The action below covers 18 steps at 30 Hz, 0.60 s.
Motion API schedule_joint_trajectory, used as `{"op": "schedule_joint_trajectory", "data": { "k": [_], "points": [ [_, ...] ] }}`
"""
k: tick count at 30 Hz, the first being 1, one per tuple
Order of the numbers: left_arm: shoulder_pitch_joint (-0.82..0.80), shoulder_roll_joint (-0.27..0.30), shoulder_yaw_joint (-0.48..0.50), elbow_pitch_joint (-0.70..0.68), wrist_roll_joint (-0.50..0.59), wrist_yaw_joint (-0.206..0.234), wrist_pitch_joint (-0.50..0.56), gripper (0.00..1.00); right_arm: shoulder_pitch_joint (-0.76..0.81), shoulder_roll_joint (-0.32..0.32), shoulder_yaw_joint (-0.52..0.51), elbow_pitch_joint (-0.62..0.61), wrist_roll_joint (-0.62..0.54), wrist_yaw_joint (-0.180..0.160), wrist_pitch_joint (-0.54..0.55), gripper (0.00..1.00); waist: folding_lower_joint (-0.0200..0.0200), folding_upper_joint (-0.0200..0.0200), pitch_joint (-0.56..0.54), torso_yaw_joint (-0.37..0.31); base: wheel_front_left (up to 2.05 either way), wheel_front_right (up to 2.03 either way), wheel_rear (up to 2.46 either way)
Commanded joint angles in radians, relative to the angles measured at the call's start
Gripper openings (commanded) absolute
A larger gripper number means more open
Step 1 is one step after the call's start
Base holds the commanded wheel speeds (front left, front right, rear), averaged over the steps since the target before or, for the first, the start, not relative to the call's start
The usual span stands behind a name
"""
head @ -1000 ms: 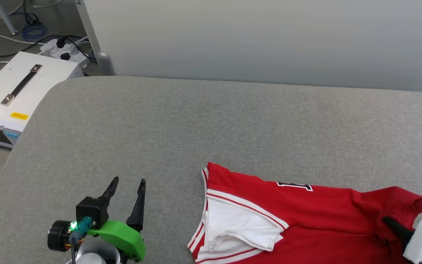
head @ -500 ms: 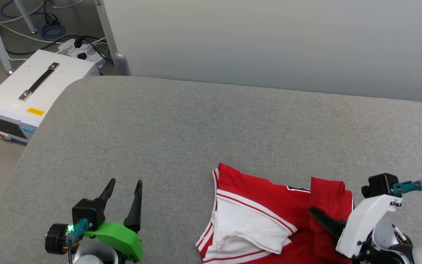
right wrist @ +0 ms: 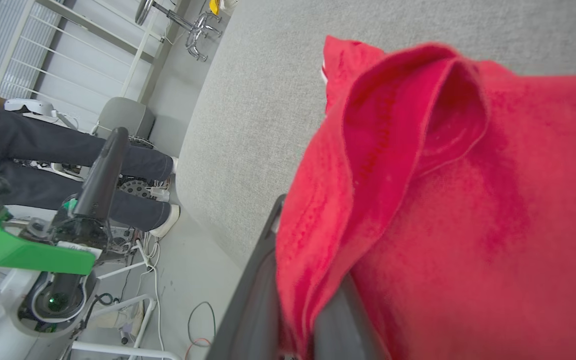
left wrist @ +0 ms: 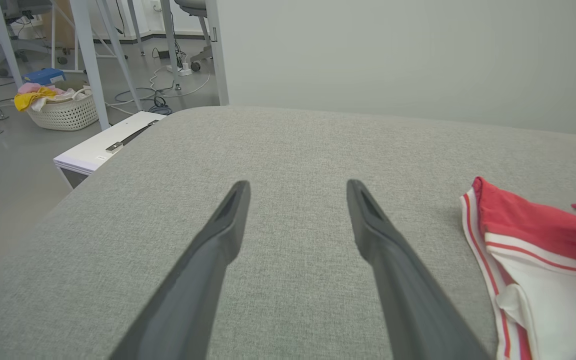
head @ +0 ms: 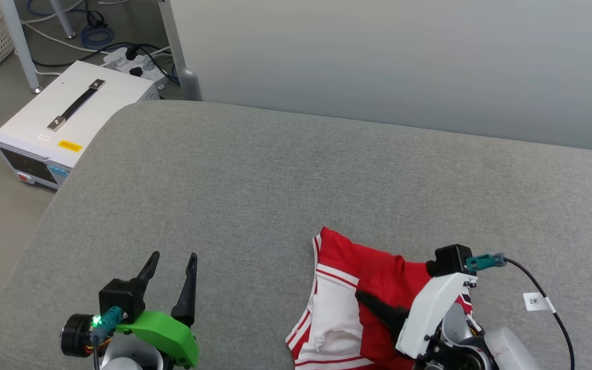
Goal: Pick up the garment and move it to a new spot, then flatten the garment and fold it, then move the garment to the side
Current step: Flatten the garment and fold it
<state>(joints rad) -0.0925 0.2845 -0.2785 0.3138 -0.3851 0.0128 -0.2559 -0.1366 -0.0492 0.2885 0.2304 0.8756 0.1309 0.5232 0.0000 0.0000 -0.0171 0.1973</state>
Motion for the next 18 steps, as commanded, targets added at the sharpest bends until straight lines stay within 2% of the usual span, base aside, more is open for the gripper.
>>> {"op": "schedule_joint_trajectory", "data": {
  "k": [1,8,9,10,11,18],
  "points": [
    [0.008,-0.004,0.005,0.002,0.013,-0.005,-0.006,1.0,-0.033,-0.001,0.021,0.031,0.017,0.0,-0.03,0.0,0.0,0.0,0.003,0.009,0.0,0.0,0.0],
    [0.005,-0.01,0.009,0.009,0.018,-0.01,-0.006,1.0,-0.113,-0.001,0.101,0.184,0.059,0.0,-0.127,0.0,0.0,0.0,0.007,0.026,0.0,0.0,0.0],
    [0.005,-0.011,0.009,0.01,0.019,-0.01,-0.006,1.0,-0.126,-0.001,0.108,0.213,0.049,0.0,-0.141,0.25,0.0,0.0,0.007,0.028,0.0,0.0,0.0],
    [0.006,-0.012,0.01,0.01,0.02,-0.011,-0.006,1.0,-0.135,-0.001,0.114,0.233,0.044,0.0,-0.15,0.68,0.0,0.0,0.008,0.028,0.0,0.0,0.0],
    [0.006,-0.012,0.011,0.009,0.02,-0.011,-0.006,1.0,-0.147,-0.001,0.124,0.253,0.043,0.0,-0.157,1.0,0.0,0.0,0.01,0.028,0.0,0.0,0.0],
    [0.007,-0.015,0.019,0.011,0.025,-0.012,-0.006,1.0,-0.205,-0.001,0.242,0.24,0.122,0.0,-0.172,1.0,0.0,0.0,0.011,0.017,0.0,0.0,0.0]
  ]
}}
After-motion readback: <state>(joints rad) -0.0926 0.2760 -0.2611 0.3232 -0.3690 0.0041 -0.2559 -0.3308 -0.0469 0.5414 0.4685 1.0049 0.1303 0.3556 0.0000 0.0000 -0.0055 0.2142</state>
